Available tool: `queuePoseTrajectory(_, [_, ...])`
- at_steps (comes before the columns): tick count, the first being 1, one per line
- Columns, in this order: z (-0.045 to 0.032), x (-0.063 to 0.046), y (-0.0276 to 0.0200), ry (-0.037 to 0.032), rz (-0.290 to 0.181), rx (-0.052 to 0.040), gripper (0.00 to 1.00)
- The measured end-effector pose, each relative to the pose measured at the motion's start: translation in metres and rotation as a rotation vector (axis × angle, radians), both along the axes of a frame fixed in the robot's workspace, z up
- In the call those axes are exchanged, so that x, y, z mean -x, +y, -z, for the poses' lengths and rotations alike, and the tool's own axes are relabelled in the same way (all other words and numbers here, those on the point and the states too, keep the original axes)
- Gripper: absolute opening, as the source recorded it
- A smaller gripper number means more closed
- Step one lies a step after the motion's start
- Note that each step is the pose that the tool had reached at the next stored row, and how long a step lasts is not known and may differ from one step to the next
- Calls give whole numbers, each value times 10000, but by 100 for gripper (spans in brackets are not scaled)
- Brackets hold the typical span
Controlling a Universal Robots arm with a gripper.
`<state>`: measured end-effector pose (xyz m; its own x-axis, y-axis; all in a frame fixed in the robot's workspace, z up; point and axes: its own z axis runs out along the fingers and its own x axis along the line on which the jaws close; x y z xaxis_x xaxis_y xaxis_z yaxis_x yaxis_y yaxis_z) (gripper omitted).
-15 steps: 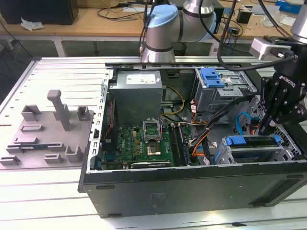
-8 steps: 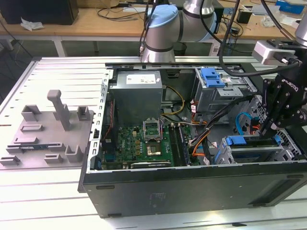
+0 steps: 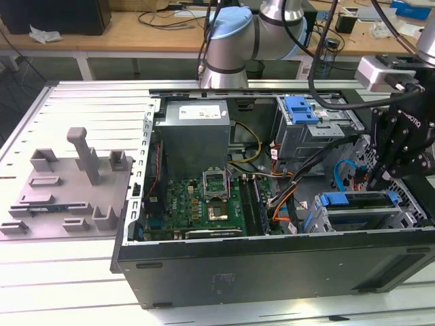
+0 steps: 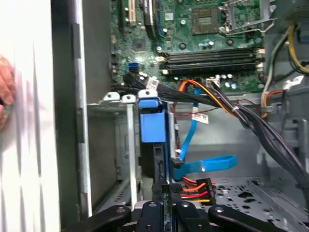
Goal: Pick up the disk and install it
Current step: 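Insert the first disk wire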
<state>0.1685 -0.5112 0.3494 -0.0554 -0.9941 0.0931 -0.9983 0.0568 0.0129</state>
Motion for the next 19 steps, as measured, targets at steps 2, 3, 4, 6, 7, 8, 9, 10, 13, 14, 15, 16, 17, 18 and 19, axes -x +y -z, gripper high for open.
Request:
queuePoseTrajectory(2, [-1,0,-41,-33,-2,-129,16])
queuePoseTrajectory(3, [0,0,-61,-39,-2,-156,16])
queuePoseTrajectory(4, [-1,2,-96,-48,-1,-180,16])
queuePoseTrajectory(6, [-1,10,-137,-63,-1,-231,16])
queuePoseTrajectory(7, [-1,15,-145,-67,-1,-262,16])
queuePoseTrajectory(8, [0,15,-144,-68,-2,-268,16])
queuePoseTrajectory(9, [0,15,-145,-68,-2,-270,16])
queuePoseTrajectory(10, [0,15,-145,-68,-1,-272,16])
queuePoseTrajectory(13, [-1,27,-146,-77,1,-282,16])
queuePoseTrajectory(14, [-1,37,-146,-90,-1,-299,16])
queuePoseTrajectory(15, [-1,41,-146,-99,-1,-312,16])
queuePoseTrajectory(16, [0,43,-145,-110,-2,-333,16])
queuePoseTrajectory(17, [0,43,-145,-111,-2,-334,16])
queuePoseTrajectory(18, [0,44,-145,-110,-1,-333,16])
queuePoseTrajectory(19, [-1,44,-144,-111,-1,-332,16])
